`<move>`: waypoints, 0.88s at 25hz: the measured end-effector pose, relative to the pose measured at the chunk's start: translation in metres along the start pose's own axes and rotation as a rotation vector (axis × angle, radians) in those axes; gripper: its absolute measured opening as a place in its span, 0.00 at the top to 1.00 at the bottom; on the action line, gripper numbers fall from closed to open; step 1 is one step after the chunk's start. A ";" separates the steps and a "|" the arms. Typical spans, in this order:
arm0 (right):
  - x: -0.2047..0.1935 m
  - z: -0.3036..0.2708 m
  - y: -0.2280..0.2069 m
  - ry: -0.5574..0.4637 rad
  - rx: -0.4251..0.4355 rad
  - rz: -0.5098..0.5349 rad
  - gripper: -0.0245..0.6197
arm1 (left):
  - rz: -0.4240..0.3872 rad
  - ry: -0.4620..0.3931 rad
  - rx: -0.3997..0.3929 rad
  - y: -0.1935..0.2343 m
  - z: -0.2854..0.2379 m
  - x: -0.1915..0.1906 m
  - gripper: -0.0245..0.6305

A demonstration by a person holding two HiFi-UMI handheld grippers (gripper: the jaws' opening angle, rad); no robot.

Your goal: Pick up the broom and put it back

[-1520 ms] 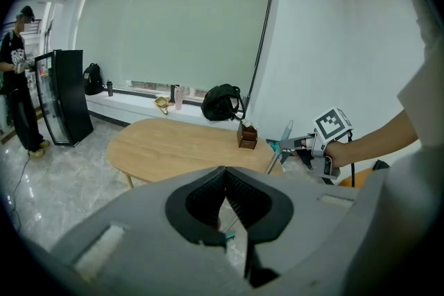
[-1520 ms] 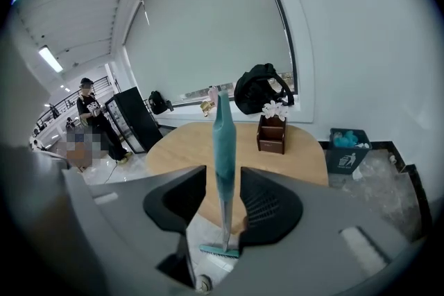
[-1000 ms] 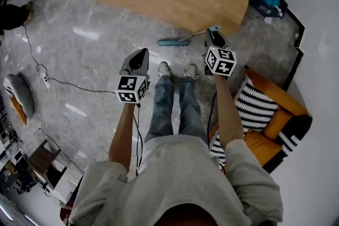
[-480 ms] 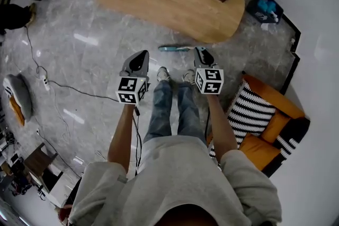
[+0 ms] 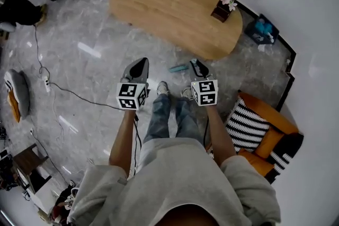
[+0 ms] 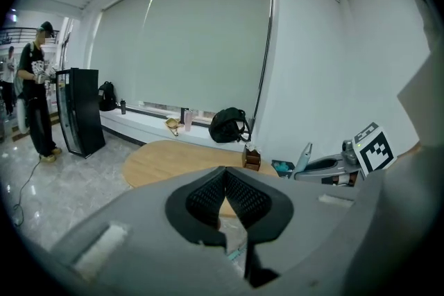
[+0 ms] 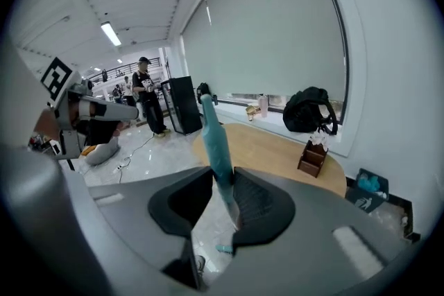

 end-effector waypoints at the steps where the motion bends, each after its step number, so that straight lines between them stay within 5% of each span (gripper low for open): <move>1: 0.006 0.000 0.001 -0.004 0.013 0.014 0.81 | 0.003 -0.011 0.012 0.000 0.003 0.004 0.96; 22: 0.097 -0.029 0.072 -0.124 0.276 0.156 0.82 | -0.005 -0.187 0.338 0.032 0.109 0.056 0.97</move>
Point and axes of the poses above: the fingertips, and each gripper's own axes: z backward along the fingers, y to its left, x out of its top, the point moved 10 cm from there along z, backward along the fingers, and after that the axes turned 9 degrees about -y, right-handed, at the moved point
